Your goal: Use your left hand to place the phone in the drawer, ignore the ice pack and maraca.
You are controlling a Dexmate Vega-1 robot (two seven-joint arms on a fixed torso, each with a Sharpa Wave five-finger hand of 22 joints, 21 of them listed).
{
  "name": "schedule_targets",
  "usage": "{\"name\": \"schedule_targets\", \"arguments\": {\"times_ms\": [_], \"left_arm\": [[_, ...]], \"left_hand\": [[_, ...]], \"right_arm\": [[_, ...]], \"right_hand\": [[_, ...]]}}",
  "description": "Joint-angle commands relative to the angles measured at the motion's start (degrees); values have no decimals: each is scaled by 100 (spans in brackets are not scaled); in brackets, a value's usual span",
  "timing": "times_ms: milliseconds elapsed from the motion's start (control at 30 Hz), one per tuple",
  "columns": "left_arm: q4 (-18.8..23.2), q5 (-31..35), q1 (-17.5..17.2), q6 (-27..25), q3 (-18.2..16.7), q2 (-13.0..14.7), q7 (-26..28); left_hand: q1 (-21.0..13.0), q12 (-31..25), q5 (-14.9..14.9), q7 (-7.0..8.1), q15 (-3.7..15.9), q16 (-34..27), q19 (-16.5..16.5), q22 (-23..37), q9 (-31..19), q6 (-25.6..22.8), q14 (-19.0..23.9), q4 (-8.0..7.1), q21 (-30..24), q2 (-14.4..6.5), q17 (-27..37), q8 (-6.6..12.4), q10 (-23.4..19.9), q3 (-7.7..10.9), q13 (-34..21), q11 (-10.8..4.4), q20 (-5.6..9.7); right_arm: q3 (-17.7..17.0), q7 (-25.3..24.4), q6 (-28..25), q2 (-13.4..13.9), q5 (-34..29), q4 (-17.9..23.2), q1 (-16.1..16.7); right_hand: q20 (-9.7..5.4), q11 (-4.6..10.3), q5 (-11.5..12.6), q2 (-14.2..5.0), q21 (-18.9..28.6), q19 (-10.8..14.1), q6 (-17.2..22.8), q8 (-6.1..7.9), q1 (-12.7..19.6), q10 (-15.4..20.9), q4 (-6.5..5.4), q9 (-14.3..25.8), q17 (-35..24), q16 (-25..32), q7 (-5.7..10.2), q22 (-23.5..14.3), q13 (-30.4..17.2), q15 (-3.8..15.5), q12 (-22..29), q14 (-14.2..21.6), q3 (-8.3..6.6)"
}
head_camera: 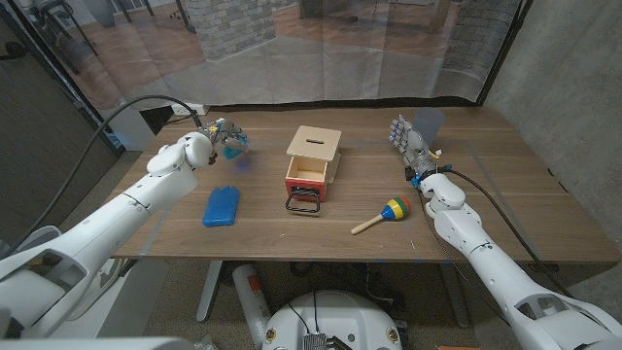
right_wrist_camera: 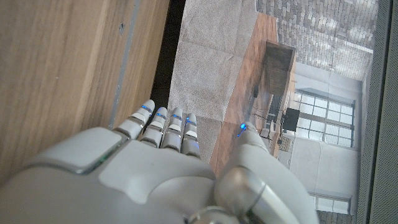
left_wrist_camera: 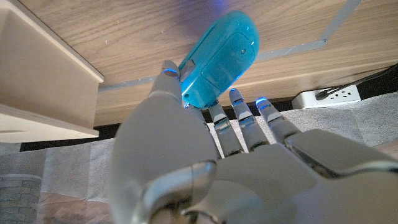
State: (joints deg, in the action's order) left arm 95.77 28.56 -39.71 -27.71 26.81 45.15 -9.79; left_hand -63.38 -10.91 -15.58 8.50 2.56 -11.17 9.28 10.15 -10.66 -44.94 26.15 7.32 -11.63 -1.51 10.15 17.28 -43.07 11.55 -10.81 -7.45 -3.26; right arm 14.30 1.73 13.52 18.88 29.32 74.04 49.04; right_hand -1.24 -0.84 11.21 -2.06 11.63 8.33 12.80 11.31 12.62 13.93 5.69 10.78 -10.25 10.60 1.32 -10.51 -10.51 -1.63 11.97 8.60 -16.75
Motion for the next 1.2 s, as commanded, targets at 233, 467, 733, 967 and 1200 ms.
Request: {"name": "schedule_targets", "arguments": {"times_ms": [233, 467, 733, 967, 1200], "left_arm": [[189, -451, -188, 298, -356, 3, 181], [248, -722, -244, 520, -509, -10, 185], [345, -1021, -352, 750, -709, -42, 242], [403, -1049, -353, 837, -697, -36, 248], [380, -1286, -463, 1161, -829, -136, 378]], "left_hand": [[-52, -31, 33, -6, 866, 5, 36, 0, -15, -109, 77, -26, 4, -75, 12, -20, -651, 84, -19, -491, -10], [-59, -32, 61, -18, 865, 9, 34, 0, -16, -110, 82, -26, 9, -74, 10, -39, -672, 87, -21, -492, -11], [-65, -31, 93, -6, 856, 6, 34, 0, -17, -131, 106, -29, 13, -75, 10, -52, -691, 91, -22, -491, -5], [-72, -29, 119, -8, 858, 11, 36, 0, -19, -144, 110, -30, 15, -76, 9, -66, -707, 95, -24, -493, 5], [-76, -23, 139, -20, 859, 14, 33, 0, -20, -154, 111, -33, 18, -82, 10, -77, -706, 100, -24, -492, -8]], "right_arm": [[-18, 2, 56, -6, 19, -19, 13], [-20, 29, 71, -4, 28, -38, 2], [-12, 37, 76, -7, 23, -30, -23], [-13, 45, 76, -11, 31, -38, -30], [-21, 81, 111, -49, 65, -125, -39]], "right_hand": [[-71, -24, 5, -6, 6, 38, 24, 12, -6, 25, 34, 19, -32, 9, -42, -17, -15, 32, 37, -7, -13], [-77, -29, 6, -10, 11, 53, 25, 11, -4, 25, 36, 19, -32, 13, -54, -17, -15, 41, 36, 0, -13], [-76, -28, 8, -15, 14, 63, 28, 11, 2, 28, 40, 19, -31, 17, -48, -16, -15, 44, 37, 12, -15], [-75, -44, 8, -18, 15, 69, 27, 9, 4, 28, 42, 19, -31, 20, -50, -16, -15, 44, 36, 22, -16], [-74, -30, 8, -20, 16, 74, 31, 10, 5, 39, 43, 19, -32, 20, -53, -15, -15, 39, 39, 25, -14]]}}
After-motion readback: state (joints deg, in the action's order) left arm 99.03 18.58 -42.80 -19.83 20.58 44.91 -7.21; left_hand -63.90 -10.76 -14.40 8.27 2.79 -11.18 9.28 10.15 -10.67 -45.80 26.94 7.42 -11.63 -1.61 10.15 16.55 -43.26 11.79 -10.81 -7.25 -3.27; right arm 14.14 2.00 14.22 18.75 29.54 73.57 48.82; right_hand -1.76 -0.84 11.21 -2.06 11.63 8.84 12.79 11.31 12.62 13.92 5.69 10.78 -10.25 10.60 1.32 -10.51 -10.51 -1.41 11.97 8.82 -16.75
